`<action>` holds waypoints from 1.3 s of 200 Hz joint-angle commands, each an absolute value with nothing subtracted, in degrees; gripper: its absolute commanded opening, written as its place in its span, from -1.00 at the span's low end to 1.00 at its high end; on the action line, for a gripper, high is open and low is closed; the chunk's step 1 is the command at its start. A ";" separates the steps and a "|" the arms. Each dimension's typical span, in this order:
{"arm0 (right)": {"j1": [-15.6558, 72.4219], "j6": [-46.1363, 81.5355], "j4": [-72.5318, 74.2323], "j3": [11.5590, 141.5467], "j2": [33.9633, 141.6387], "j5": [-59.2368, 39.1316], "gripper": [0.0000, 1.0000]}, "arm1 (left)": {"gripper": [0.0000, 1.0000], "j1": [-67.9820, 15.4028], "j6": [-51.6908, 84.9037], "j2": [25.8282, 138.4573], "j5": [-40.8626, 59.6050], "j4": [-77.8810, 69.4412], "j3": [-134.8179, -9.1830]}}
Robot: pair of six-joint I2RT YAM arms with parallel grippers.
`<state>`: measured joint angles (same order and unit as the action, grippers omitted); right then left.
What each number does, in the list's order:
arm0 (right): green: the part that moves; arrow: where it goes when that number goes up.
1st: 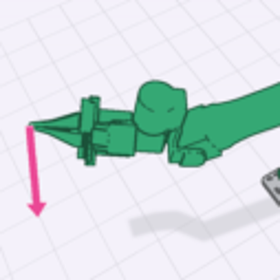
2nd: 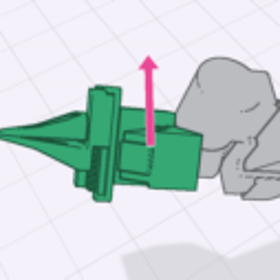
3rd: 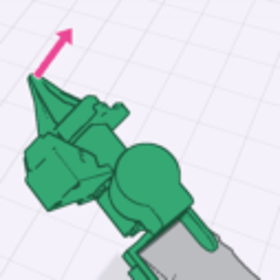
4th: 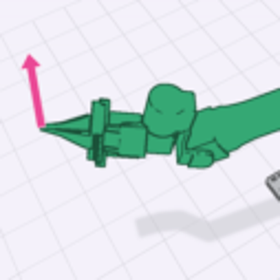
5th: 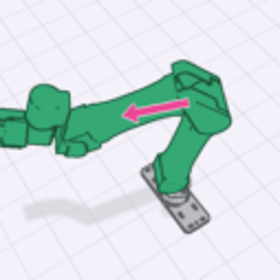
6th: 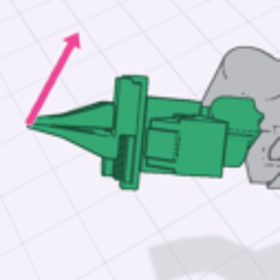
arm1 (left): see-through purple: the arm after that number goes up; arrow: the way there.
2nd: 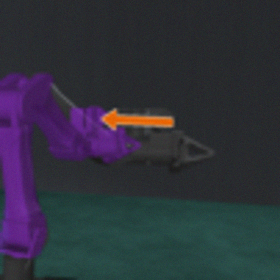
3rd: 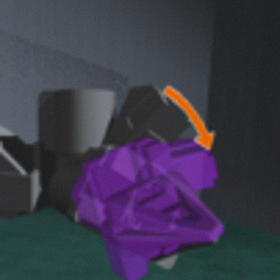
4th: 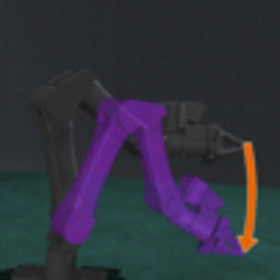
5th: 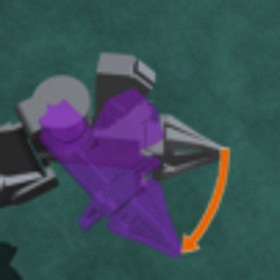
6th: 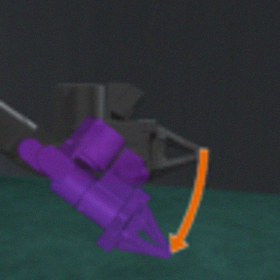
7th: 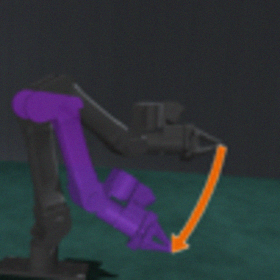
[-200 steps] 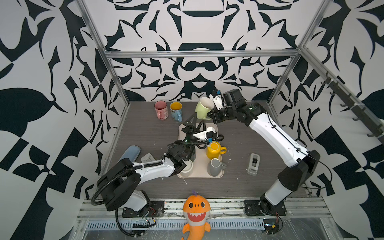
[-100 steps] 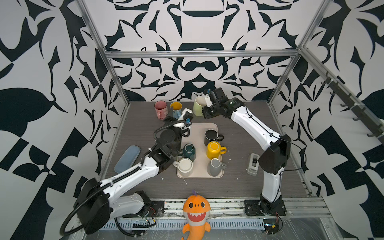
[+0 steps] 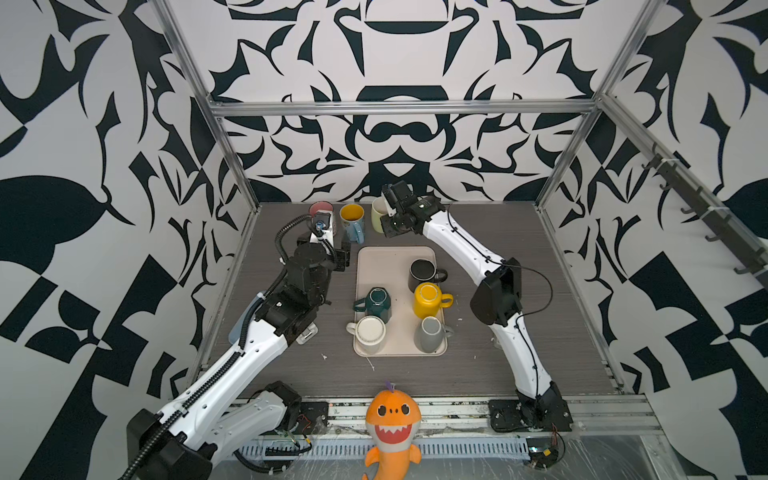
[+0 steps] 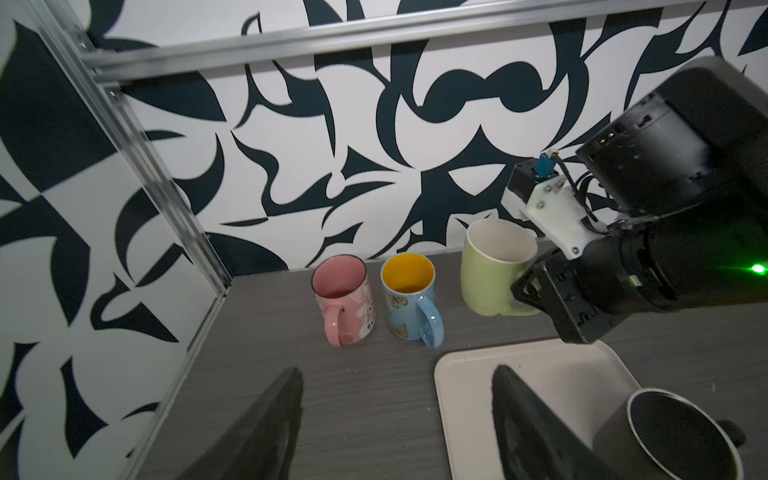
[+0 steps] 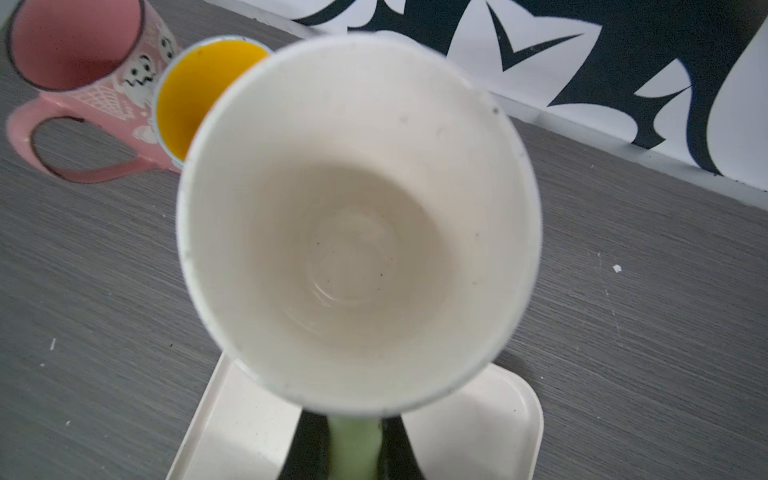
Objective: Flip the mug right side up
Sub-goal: 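Carry the light green mug toward the blue mug while the left arm draws back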
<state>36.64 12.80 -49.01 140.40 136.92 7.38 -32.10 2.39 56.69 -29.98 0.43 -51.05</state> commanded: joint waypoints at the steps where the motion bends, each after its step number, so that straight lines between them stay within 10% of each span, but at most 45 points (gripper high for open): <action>1: 36.85 14.43 -46.13 146.22 135.30 10.37 -1.00 | 0.49 -29.07 11.79 56.81 -22.00 6.19 -52.90; 260: 36.84 18.00 -40.25 152.74 146.58 11.87 -1.00 | 0.49 -19.22 21.97 60.02 -8.71 7.12 -49.85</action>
